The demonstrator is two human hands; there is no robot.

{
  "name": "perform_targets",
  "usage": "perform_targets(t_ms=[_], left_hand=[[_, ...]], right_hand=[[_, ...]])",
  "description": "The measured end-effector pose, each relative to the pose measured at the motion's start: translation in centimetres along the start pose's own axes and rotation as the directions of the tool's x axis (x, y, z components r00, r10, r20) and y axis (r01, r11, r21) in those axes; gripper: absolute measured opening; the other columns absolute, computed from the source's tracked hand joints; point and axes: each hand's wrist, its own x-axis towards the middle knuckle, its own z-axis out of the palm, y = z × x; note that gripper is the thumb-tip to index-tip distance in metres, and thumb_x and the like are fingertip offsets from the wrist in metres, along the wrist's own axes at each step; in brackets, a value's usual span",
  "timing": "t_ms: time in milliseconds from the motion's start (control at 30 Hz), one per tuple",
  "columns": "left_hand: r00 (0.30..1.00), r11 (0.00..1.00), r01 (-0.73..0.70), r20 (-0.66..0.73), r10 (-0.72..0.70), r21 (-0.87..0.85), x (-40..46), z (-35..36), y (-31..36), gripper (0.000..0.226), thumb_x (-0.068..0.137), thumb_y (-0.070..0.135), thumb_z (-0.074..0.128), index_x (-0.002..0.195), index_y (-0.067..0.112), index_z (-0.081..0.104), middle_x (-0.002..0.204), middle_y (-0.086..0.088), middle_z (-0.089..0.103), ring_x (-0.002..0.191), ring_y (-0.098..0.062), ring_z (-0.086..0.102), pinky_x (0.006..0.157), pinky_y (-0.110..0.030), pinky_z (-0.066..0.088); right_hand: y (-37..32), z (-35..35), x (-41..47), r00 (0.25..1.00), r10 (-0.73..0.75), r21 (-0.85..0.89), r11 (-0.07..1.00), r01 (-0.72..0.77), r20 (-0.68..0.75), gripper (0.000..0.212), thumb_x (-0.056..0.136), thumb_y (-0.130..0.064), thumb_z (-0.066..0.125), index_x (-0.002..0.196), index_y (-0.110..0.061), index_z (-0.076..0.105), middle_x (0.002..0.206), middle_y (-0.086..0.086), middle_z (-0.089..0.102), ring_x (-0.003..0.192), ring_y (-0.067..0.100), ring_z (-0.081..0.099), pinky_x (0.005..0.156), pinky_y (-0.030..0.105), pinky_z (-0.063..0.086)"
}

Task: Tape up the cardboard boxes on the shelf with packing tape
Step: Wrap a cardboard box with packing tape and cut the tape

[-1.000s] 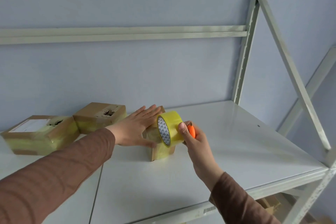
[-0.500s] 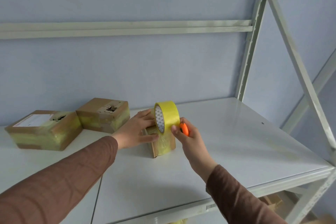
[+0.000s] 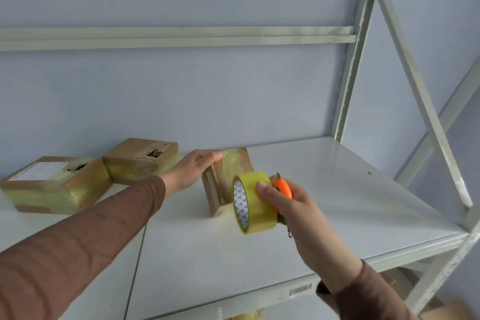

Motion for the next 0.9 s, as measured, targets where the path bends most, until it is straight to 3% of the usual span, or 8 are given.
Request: perform_targets(t_ms=[67, 133, 300, 400, 500, 633, 767, 900], left_hand=[[1.000, 0.999, 0.023, -0.009, -0.023, -0.049, -0.1, -0.1, 0.4, 0.048, 0.094, 0.063, 0.052, 0.104, 0.019, 0.068, 0.100, -0.001, 0.064, 0.101, -0.012, 0.058, 0.100, -0.037, 0.042], [0.995, 0.998, -0.064, -0.073, 0.061, -0.030, -0.4, -0.2, 0.6, 0.028, 0.106, 0.036, 0.052, 0.126, 0.030, 0.071, 0.122, 0.007, 0.073, 0.120, -0.005, 0.061, 0.108, -0.030, 0.045], [0.969, 0.891, -0.231, 0.010, 0.246, 0.390, -0.9, -1.9, 1.7, 0.045, 0.107, 0.011, 0.044, 0.145, 0.029, 0.059, 0.153, 0.016, 0.051, 0.145, 0.001, 0.039, 0.123, -0.034, 0.029], [0.951, 0.732, -0.286, 0.278, 0.137, 0.618, -0.7, -3.7, 1.9, 0.065, 0.106, 0.044, 0.047, 0.163, 0.024, 0.023, 0.170, 0.011, 0.009, 0.156, 0.000, -0.005, 0.129, -0.033, 0.003], [0.948, 0.621, -0.242, 0.319, -0.014, 0.746, -0.4, -4.1, 1.5, 0.097, 0.089, 0.078, 0.049, 0.164, 0.034, 0.005, 0.166, 0.020, -0.016, 0.149, 0.005, -0.027, 0.126, -0.027, -0.006], [0.957, 0.690, -0.269, 0.268, 0.112, 0.672, -0.2, -3.1, 0.6, 0.077, 0.098, 0.060, 0.054, 0.162, 0.037, 0.020, 0.169, 0.021, 0.002, 0.155, 0.000, 0.000, 0.124, -0.024, 0.009], [0.955, 0.795, -0.277, 0.248, 0.165, 0.539, 0.3, -2.7, 0.5, 0.050, 0.103, 0.040, 0.056, 0.151, 0.035, 0.043, 0.148, 0.017, 0.046, 0.131, -0.006, 0.046, 0.111, -0.039, 0.041], [0.964, 0.755, -0.239, 0.242, 0.109, 0.611, 1.7, -4.2, -0.3, 0.053, 0.110, 0.035, 0.041, 0.155, 0.057, 0.024, 0.168, 0.016, 0.024, 0.155, -0.001, 0.014, 0.126, -0.032, 0.018]], right_hand=[[-1.1, 0.6, 0.9, 1.000, -0.013, -0.013, 1.000, 0.013, 0.011, 0.066, 0.081, -0.052, 0.068, 0.104, 0.007, 0.053, 0.087, 0.005, 0.049, 0.082, 0.020, 0.045, 0.077, 0.040, 0.032], [-1.7, 1.1, 1.8, 1.000, 0.008, 0.013, 1.000, -0.008, 0.019, 0.063, 0.089, -0.048, 0.069, 0.111, 0.009, 0.053, 0.090, 0.006, 0.052, 0.084, 0.021, 0.049, 0.078, 0.040, 0.035], [-2.1, 2.9, 4.1, 0.998, -0.039, -0.019, 0.999, 0.040, 0.048, 0.074, 0.086, -0.060, 0.066, 0.105, 0.010, 0.052, 0.087, 0.006, 0.047, 0.080, 0.022, 0.047, 0.075, 0.040, 0.037], [-1.8, 3.1, 5.6, 0.997, -0.060, 0.019, 0.998, 0.059, 0.051, 0.058, 0.087, -0.061, 0.064, 0.101, -0.005, 0.067, 0.087, 0.003, 0.061, 0.083, 0.019, 0.058, 0.077, 0.036, 0.044], [-1.1, 2.5, 6.7, 0.986, -0.097, 0.043, 0.995, 0.091, 0.138, 0.022, 0.100, -0.044, 0.060, 0.085, -0.036, 0.075, 0.081, -0.017, 0.070, 0.075, -0.002, 0.064, 0.069, 0.010, 0.047], [0.4, 2.8, 7.2, 0.982, -0.114, 0.028, 0.993, 0.111, 0.150, 0.014, 0.102, -0.019, 0.063, 0.112, -0.019, 0.072, 0.100, -0.004, 0.076, 0.092, 0.006, 0.070, 0.075, 0.013, 0.051], [0.8, 3.4, 7.1, 0.993, -0.121, 0.089, 0.989, 0.122, -0.009, 0.013, 0.099, -0.024, 0.066, 0.099, -0.012, 0.070, 0.088, 0.000, 0.071, 0.081, 0.009, 0.066, 0.070, 0.016, 0.051], [4.5, 4.5, 2.3, 0.999, 0.040, -0.006, 0.999, -0.040, -0.023, 0.021, 0.097, -0.025, 0.067, 0.076, -0.024, 0.068, 0.068, -0.010, 0.056, 0.063, 0.007, 0.050, 0.055, 0.015, 0.040]])
